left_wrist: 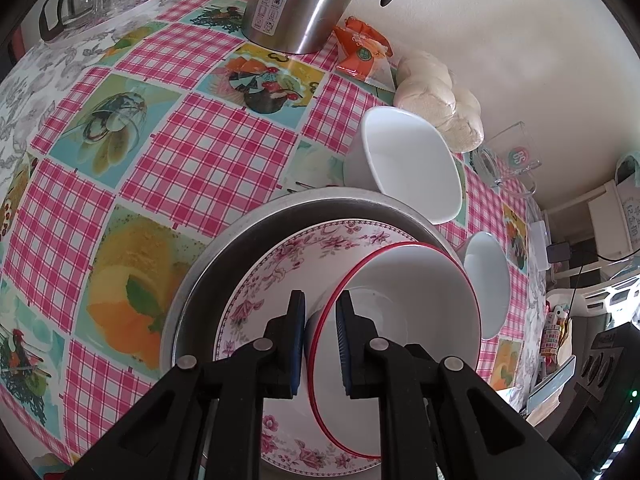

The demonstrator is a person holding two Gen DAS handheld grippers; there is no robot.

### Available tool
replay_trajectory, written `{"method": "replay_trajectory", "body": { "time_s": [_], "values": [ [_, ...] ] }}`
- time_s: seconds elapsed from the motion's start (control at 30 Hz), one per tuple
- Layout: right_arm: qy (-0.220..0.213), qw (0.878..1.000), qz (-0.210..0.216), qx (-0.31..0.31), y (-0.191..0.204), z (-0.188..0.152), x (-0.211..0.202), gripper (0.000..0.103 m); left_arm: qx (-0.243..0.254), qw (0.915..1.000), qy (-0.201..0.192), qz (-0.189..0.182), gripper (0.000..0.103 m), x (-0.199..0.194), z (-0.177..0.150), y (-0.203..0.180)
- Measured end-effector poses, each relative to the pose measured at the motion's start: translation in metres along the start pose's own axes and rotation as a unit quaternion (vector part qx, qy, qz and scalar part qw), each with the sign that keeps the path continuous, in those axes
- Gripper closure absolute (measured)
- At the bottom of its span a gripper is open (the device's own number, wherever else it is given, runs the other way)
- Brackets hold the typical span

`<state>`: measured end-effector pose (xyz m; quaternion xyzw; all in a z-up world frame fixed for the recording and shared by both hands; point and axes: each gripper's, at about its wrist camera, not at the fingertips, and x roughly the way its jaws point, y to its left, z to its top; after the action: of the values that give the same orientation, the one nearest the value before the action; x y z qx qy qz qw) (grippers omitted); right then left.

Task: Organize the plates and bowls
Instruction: 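Lower the red-rimmed bowl onto the plate and open the right tool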

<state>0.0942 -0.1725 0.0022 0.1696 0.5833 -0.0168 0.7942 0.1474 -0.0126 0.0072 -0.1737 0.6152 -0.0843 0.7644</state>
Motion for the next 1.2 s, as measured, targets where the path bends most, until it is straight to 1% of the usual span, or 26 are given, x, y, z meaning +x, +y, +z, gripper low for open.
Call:
{"method": "replay_trajectory", "body": {
  "time_s": [0.33, 0.37, 0.4, 0.47, 0.53, 0.67, 0.77, 0.8, 0.9, 0.93, 0.97, 1.03, 1.1, 1.13, 1.2],
  "values": [
    [0.013, 1.000, 0.016, 0.012, -0.006, 0.002, 0.002, 0.082, 0.006, 0.9999, -0.005, 0.008, 0.089, -0.003, 0.003, -0.003],
    [0.013, 1.000, 0.014, 0.013, -0.007, 0.002, 0.001, 0.080, 0.008, 0.9999, -0.006, 0.009, 0.086, -0.004, 0.004, -0.003],
    [0.013, 1.000, 0.011, 0.015, -0.009, 0.002, 0.000, 0.078, 0.010, 0.9999, -0.008, 0.011, 0.086, -0.005, 0.003, -0.003],
    [0.012, 1.000, 0.006, 0.015, -0.009, 0.004, -0.003, 0.072, 0.013, 0.9997, -0.010, 0.015, 0.086, -0.008, 0.002, -0.004],
    [0.007, 1.000, 0.007, 0.017, -0.010, 0.005, -0.007, 0.071, 0.017, 0.9995, -0.013, 0.022, 0.085, -0.011, 0.001, -0.004],
    [-0.007, 1.000, 0.011, 0.019, -0.012, 0.010, -0.020, 0.069, 0.022, 0.9993, -0.016, 0.026, 0.078, -0.017, -0.001, -0.005],
    [-0.021, 1.000, 0.006, 0.017, -0.011, 0.013, -0.032, 0.069, 0.030, 0.9986, -0.030, 0.031, 0.074, -0.027, 0.000, -0.008],
    [-0.029, 0.999, 0.005, 0.015, -0.011, 0.013, -0.037, 0.069, 0.033, 0.9984, -0.034, 0.031, 0.070, -0.031, 0.000, -0.009],
    [-0.053, 0.998, 0.013, 0.012, -0.010, 0.017, -0.055, 0.069, 0.038, 0.9978, -0.048, 0.026, 0.067, -0.043, 0.001, -0.012],
    [-0.065, 0.998, 0.014, 0.012, -0.010, 0.018, -0.063, 0.067, 0.040, 0.9975, -0.053, 0.025, 0.066, -0.047, 0.001, -0.013],
    [-0.072, 0.997, 0.015, 0.012, -0.009, 0.018, -0.068, 0.063, 0.042, 0.9972, -0.057, 0.026, 0.065, -0.051, 0.001, -0.014],
    [-0.091, 0.996, 0.012, 0.009, -0.010, 0.019, -0.082, 0.059, 0.046, 0.9962, -0.068, 0.030, 0.059, -0.060, 0.002, -0.016],
    [-0.103, 0.995, 0.005, 0.007, -0.011, 0.020, -0.092, 0.057, 0.048, 0.9952, -0.078, 0.034, 0.050, -0.068, 0.002, -0.018],
    [-0.110, 0.994, 0.002, 0.006, -0.011, 0.020, -0.097, 0.054, 0.050, 0.9949, -0.080, 0.035, 0.049, -0.071, 0.002, -0.018],
    [-0.122, 0.993, -0.005, 0.003, -0.011, 0.020, -0.105, 0.045, 0.057, 0.9941, -0.082, 0.042, 0.044, -0.075, 0.001, -0.020]
  ]
}}
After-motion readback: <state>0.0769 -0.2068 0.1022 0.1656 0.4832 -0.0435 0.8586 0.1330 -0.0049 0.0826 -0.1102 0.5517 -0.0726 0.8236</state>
